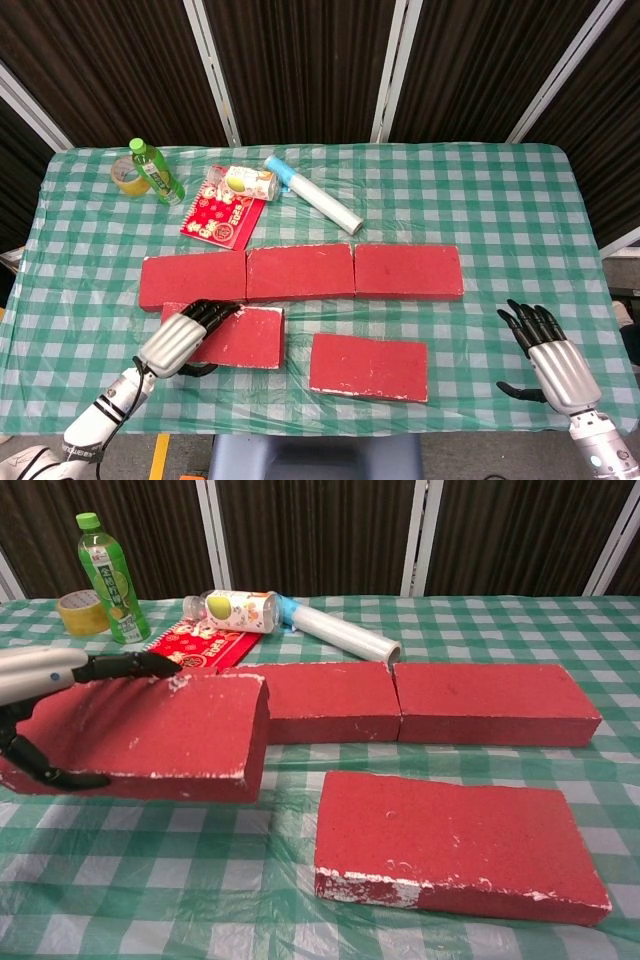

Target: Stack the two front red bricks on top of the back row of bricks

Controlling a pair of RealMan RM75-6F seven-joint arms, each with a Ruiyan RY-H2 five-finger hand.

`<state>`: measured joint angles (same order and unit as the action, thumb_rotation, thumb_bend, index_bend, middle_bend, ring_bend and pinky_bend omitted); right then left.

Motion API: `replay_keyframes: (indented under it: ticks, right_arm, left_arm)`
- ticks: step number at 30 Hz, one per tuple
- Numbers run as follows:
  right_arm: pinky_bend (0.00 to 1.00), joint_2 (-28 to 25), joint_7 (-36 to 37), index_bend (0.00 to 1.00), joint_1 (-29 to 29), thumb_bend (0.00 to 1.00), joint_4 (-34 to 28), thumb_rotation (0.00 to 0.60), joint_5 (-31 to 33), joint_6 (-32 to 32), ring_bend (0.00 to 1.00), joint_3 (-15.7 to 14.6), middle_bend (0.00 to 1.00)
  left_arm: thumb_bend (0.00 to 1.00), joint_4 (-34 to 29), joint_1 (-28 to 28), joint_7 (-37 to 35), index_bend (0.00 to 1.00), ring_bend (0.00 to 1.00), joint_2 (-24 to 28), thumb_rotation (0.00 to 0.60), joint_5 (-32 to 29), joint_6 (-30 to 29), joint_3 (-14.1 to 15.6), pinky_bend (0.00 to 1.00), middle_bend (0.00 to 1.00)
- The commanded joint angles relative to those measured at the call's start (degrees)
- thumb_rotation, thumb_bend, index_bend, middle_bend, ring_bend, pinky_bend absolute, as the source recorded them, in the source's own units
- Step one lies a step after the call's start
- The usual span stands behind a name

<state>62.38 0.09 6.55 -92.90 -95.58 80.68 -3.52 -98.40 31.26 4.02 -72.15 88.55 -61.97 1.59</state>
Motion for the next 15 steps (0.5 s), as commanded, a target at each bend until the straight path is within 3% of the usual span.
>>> replay_keyframes:
  ticks: [1, 8, 11, 15]
  right_arm:
    - [0.0, -0.02, 0.09, 0.0, 0.2, 0.13, 0.14, 0.6, 0.12, -0.38, 0.0, -0.01, 0.0]
    - [0.0, 0.24, -0.39, 0.0, 0.6, 0.13, 0.07, 0.6, 1.62, -1.4, 0.0, 0.6, 0.0]
    - [0.0, 0.28, -0.53, 0.0, 0.77, 0.13, 0.15, 0.6, 2.39, -1.88, 0.0, 0.87, 0.0]
    - [0.0, 0.29, -0.55, 0.0, 0.85, 0.13, 0.15, 0.6, 2.64, -2.1, 0.0, 0.95, 0.0]
  left_arm:
    - [0.28, -2.04, 1.53, 5.4, 0.0, 0.72, 0.17, 0.6, -5.88, 0.17, -5.27, 0.76, 0.53]
    - [0.28, 3.23, 8.14, 11.25, 0.0, 0.72, -3.69, 0.6, -21.9, 6.74, -13.98, 0.76, 0.53]
    - [0.28, 5.91, 11.05, 12.68, 0.0, 0.72, -5.28, 0.6, -27.47, 10.07, -15.78, 0.76, 0.53]
    - [0.28, 6.8, 12.0, 13.27, 0.0, 0.72, -5.81, 0.6, -28.9, 10.94, -16.13, 0.76, 0.53]
